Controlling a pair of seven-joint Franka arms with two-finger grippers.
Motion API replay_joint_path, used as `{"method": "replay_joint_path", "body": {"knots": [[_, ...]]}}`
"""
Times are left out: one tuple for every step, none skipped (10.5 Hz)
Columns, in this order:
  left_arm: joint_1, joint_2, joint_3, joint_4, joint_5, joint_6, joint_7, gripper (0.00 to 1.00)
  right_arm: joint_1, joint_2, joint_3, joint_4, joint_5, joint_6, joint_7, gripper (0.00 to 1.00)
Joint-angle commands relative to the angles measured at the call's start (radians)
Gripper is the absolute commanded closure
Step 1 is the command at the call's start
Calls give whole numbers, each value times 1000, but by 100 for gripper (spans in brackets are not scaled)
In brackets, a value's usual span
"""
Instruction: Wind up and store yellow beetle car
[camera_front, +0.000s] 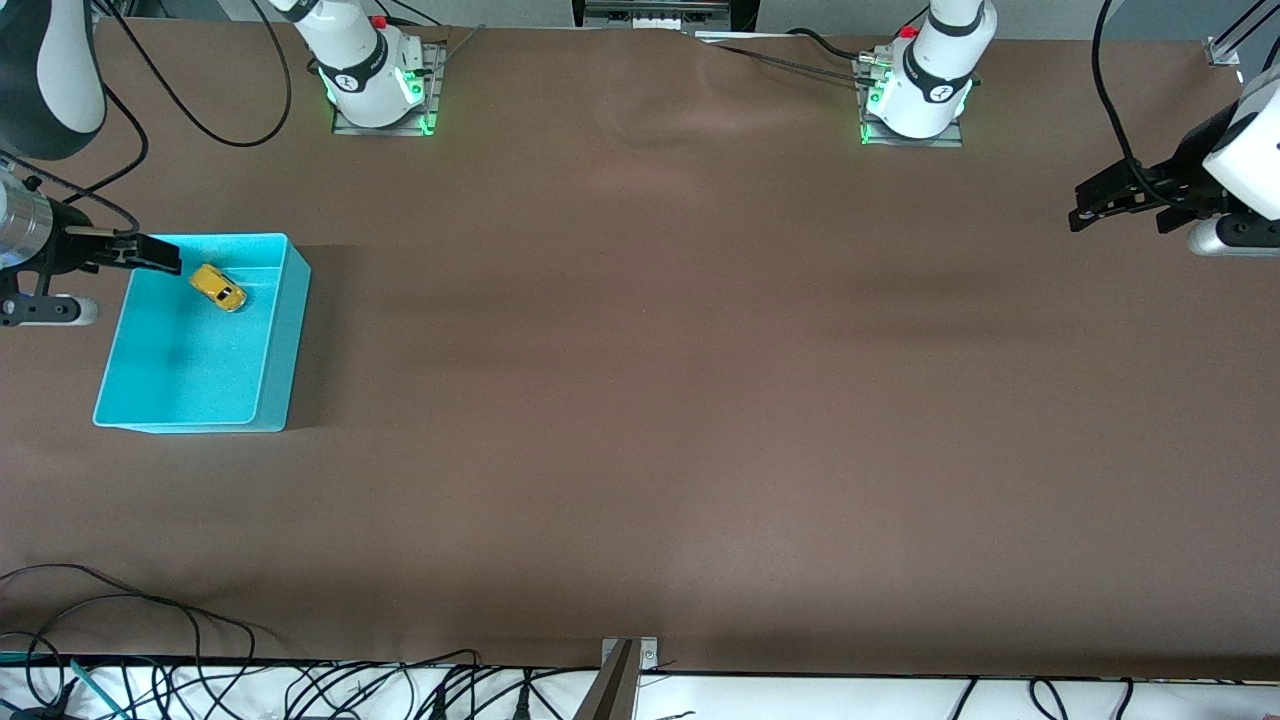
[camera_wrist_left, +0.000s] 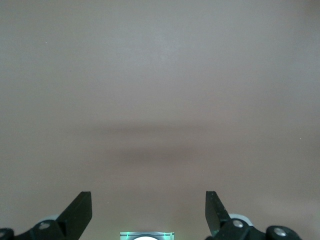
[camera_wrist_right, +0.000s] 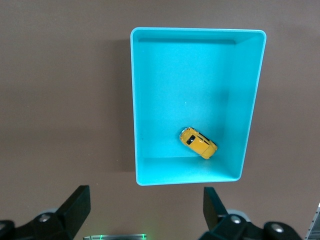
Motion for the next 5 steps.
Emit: {"method": "replay_joint_path", "body": {"knots": [[-9,-18,-6,-19,-4,7,5,0,-22,-46,25,-26,-3,11,18,0],[-11,-18,-6,-17,-4,6,5,0,-22,-45,26,-16,8,28,25,0],[-11,-18,-6,-16,-4,6,5,0,-22,-40,28,0,49,43,68,0],[-11,-18,-6,-16,-4,6,5,0,-20,-40,32,2,53,40,73,0],[-16,-16,-8,-16,-4,6,5,0,-20,-40,46,8,48,34,69,0]]}}
